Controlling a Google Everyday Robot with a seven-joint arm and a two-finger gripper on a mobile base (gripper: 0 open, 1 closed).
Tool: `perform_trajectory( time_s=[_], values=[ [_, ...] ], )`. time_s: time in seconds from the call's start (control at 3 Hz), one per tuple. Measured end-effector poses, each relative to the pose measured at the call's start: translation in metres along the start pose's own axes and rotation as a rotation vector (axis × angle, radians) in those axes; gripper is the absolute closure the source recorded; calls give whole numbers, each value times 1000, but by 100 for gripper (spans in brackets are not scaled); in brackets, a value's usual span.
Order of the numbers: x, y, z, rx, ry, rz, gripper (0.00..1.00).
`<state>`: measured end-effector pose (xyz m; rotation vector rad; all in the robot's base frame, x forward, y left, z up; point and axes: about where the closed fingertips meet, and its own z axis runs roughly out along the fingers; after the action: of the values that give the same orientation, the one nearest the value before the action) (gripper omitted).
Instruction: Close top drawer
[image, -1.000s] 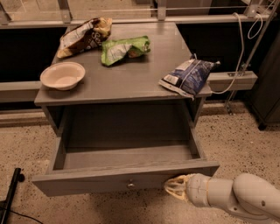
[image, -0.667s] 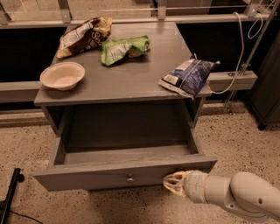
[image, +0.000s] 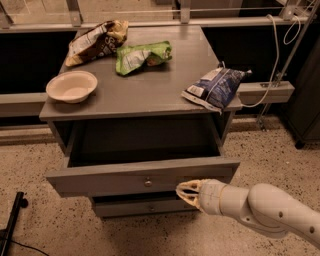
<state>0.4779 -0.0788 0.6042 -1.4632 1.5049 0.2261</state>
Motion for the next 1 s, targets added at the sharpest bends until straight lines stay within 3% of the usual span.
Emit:
perform_trajectory(
  time_s=[0.33,1.0],
  values=[
    [0,0,0,0,0,0,100],
    [7,-10,50,-4,32,-16,100]
  ],
)
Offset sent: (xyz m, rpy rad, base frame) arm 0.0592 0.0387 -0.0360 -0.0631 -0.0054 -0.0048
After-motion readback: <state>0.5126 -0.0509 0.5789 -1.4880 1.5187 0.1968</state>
